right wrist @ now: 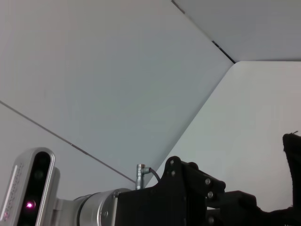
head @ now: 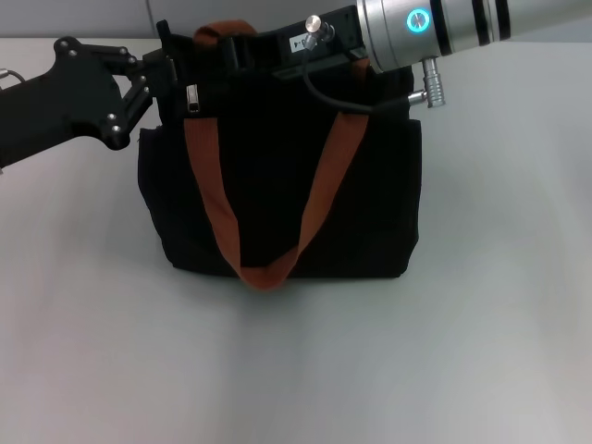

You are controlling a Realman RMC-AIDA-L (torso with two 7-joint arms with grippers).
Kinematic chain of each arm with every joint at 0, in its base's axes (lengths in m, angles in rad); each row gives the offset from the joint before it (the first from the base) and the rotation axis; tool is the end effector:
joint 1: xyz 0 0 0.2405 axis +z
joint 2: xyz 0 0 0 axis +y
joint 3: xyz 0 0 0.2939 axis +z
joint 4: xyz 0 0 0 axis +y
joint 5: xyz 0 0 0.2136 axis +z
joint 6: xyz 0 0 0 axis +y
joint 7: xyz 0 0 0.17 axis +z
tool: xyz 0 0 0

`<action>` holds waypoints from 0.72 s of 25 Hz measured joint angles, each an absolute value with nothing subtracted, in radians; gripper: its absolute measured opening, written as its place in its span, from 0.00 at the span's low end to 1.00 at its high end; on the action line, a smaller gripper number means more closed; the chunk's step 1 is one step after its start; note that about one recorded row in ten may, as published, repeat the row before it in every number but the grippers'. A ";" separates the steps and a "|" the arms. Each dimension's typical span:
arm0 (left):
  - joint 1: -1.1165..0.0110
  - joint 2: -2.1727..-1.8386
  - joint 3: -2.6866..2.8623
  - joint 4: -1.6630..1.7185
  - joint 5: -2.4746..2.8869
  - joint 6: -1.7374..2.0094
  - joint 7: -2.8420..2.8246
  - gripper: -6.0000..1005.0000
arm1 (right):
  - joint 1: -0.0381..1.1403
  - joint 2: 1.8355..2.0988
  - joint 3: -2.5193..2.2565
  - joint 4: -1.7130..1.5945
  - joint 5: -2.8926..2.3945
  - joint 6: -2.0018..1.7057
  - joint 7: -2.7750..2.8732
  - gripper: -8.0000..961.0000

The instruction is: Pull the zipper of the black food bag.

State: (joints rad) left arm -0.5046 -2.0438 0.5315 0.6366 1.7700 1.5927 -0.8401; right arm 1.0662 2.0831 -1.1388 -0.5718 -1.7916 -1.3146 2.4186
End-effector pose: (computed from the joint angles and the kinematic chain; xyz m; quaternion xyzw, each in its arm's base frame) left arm -0.2827 0.3768 0.0204 -0.8999 0.0117 -0.2990 0.3173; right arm 0.0541 0.4410 -0.1063 0.8783 -0.4358 -0.1855 0.0648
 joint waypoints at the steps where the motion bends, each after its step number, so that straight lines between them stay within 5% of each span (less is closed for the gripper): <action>1: -0.505 -2.044 0.532 0.637 1.770 1.592 -0.840 0.07 | 1.067 2.083 -1.142 -0.571 -1.791 -1.310 2.419 0.76; 11: -0.502 -2.046 0.533 0.635 1.770 1.590 -0.841 0.08 | 1.069 2.084 -1.144 -0.570 -1.796 -1.300 2.425 0.74; 18: -0.503 -2.046 0.534 0.630 1.770 1.590 -0.837 0.08 | 1.069 2.086 -1.157 -0.570 -1.798 -1.273 2.428 0.46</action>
